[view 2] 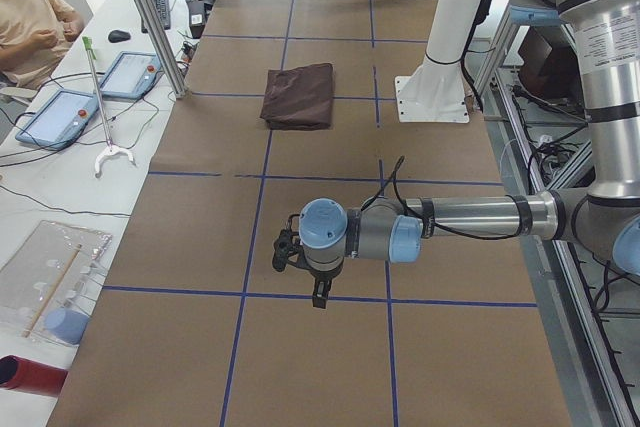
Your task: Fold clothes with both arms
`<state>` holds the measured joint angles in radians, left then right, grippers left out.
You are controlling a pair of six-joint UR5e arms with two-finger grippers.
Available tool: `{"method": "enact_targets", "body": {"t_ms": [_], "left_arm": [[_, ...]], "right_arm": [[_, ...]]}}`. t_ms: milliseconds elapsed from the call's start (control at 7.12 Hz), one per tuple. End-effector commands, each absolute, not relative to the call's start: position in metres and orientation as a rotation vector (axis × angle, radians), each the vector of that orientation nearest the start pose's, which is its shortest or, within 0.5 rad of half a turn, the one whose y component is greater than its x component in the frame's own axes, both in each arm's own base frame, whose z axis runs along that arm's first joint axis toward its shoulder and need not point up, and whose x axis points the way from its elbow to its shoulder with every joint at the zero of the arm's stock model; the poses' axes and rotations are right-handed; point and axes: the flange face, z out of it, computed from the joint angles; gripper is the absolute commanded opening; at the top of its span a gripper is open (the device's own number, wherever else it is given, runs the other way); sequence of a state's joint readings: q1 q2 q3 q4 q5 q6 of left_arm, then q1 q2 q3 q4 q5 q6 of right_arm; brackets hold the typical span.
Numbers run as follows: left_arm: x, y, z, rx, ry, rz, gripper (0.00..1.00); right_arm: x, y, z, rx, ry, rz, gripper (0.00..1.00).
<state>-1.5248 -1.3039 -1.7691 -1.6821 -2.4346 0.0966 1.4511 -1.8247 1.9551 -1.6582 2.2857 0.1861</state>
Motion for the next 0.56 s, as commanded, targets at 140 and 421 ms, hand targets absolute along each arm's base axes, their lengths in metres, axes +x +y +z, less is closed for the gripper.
{"method": "enact_targets", "body": {"t_ms": [140,421], "left_arm": [[-0.0400,-0.3837,0.6600,0.061,0.863,0.152,1.00],[-0.0401,-0.3830,0.6607,0.059,0.862,0.151,1.00]], "right_arm": [[0.0210,-0.3900,0.5944,-0.070,-0.712,0.047,1.00],[0.0215,-0.3896,0.5948,-0.074,-0.713,0.050,1.00]]}}
